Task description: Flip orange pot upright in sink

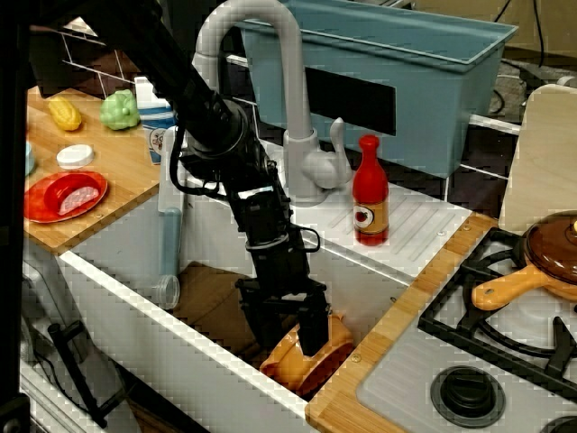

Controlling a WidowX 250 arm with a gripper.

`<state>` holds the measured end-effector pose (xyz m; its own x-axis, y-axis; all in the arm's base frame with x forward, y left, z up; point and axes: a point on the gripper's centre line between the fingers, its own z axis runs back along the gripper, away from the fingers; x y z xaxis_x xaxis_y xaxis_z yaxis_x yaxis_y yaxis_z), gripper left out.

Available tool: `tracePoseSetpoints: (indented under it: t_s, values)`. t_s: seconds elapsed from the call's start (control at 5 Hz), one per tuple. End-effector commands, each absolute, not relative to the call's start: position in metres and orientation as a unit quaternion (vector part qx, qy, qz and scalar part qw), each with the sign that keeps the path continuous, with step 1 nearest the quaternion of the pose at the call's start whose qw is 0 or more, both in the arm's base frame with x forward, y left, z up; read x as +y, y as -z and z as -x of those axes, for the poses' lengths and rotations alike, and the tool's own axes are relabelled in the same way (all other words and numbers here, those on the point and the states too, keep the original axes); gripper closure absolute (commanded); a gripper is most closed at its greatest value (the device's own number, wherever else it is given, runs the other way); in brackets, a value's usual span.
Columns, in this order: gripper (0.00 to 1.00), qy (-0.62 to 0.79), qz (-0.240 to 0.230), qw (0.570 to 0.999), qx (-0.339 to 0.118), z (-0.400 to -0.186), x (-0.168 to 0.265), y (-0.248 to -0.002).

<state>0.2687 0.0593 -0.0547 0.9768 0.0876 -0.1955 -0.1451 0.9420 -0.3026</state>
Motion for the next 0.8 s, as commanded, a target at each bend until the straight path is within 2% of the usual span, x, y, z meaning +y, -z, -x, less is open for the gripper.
tracePoseSetpoints:
  t_s: [0.0, 0.6]
  values:
    - [1.00, -0.065, 0.166, 0.980, 0.084, -0.274, 0.063, 0.060]
    - [1.00, -0.093, 0.172, 0.975, 0.104, -0.280, 0.069, 0.073]
